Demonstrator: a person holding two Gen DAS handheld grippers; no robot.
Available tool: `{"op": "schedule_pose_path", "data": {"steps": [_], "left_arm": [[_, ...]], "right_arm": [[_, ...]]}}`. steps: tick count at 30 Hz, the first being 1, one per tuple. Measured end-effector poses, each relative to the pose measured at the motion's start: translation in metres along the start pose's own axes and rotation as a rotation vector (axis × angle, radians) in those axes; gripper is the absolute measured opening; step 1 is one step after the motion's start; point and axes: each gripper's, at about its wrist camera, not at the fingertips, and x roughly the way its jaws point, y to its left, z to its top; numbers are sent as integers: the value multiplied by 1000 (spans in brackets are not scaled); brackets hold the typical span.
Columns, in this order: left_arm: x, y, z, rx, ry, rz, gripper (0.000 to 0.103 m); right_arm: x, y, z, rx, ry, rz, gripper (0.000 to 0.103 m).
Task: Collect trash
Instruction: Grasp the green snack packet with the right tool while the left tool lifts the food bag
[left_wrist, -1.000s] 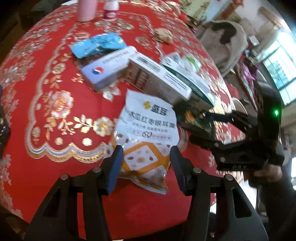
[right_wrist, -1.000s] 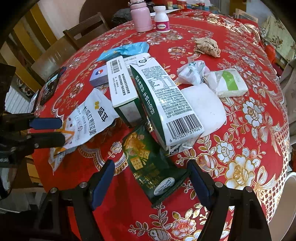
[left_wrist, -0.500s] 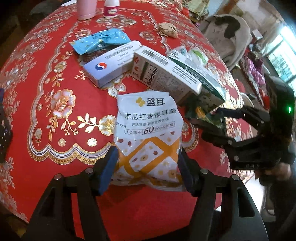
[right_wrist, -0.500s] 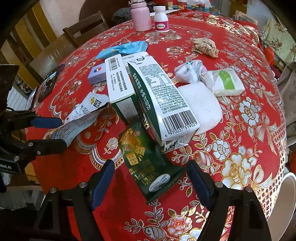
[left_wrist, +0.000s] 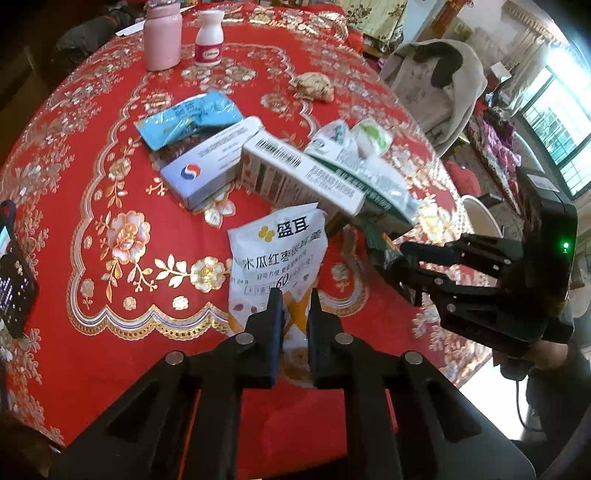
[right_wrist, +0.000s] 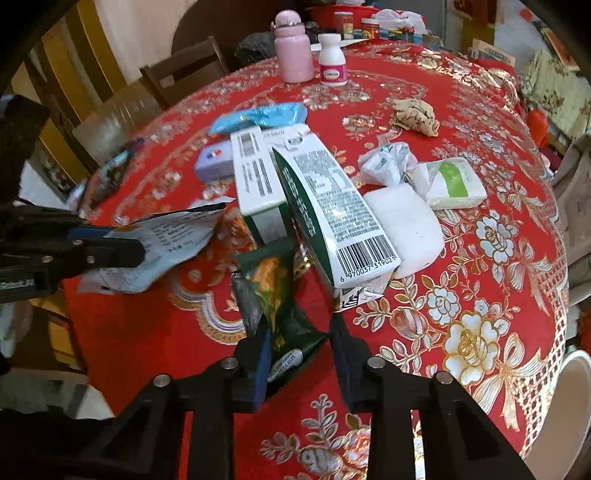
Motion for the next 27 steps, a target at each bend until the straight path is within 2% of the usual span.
{"op": "schedule_pose_path", "data": {"steps": [4,8,16,27], "left_arm": [[-15,-15,4,11,-26,-25,8],[-30,-34,10,42,-51,-53,8],[-39,-86,31,132,-96,-81,8],[-10,-165,63,260,-109,-103,8]], "right_arm": [[-19,-1,1,22,-32,91,27],[-42,-4,2,40,-85,88,27],[-79,-31,-3,95,-154,29,27],[-124,-95,-41,255,-203,-114,27]]}}
